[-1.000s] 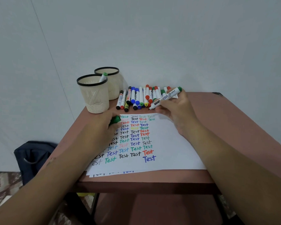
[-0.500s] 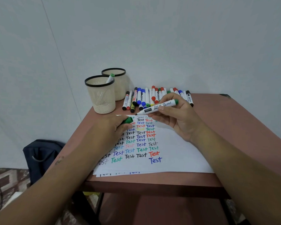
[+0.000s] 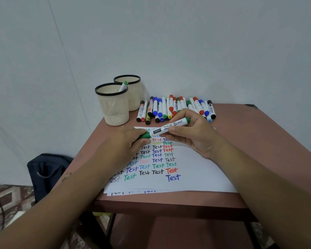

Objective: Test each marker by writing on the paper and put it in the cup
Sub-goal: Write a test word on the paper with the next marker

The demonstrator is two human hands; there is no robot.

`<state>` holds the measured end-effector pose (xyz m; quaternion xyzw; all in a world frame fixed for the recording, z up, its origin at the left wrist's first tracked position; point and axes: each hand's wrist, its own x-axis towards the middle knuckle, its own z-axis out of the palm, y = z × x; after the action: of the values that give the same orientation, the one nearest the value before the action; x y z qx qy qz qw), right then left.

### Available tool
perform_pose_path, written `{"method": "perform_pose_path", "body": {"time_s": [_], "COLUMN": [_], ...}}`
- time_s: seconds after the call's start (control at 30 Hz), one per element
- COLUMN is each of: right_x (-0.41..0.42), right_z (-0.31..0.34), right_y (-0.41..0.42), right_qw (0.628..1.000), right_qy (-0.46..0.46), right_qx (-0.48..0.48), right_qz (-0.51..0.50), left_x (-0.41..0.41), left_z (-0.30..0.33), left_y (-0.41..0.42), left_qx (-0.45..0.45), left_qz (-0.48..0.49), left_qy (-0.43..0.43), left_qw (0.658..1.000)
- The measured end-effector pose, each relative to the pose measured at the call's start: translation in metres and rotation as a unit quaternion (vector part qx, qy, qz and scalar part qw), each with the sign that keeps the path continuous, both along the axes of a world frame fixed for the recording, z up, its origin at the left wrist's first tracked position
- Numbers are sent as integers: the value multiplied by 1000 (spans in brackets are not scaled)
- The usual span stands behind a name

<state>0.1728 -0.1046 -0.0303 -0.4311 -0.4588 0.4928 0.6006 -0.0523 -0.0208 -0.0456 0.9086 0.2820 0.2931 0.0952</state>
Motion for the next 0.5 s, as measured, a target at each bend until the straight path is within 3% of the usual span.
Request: {"method": "perform_pose_path", "body": {"time_s": [0.5], "right_x": [-11], "right_z": [3], "right_y": [-3], "right_qw": [990], "right_qy": [-130], "right_qx": [21], "right_qz": [-41], "left_x": [-2], "left_z": [-2], "left_y": [4], "left_qx": [13], "left_qz": [-2], "left_qy": [3], "left_qw": [1000]}}
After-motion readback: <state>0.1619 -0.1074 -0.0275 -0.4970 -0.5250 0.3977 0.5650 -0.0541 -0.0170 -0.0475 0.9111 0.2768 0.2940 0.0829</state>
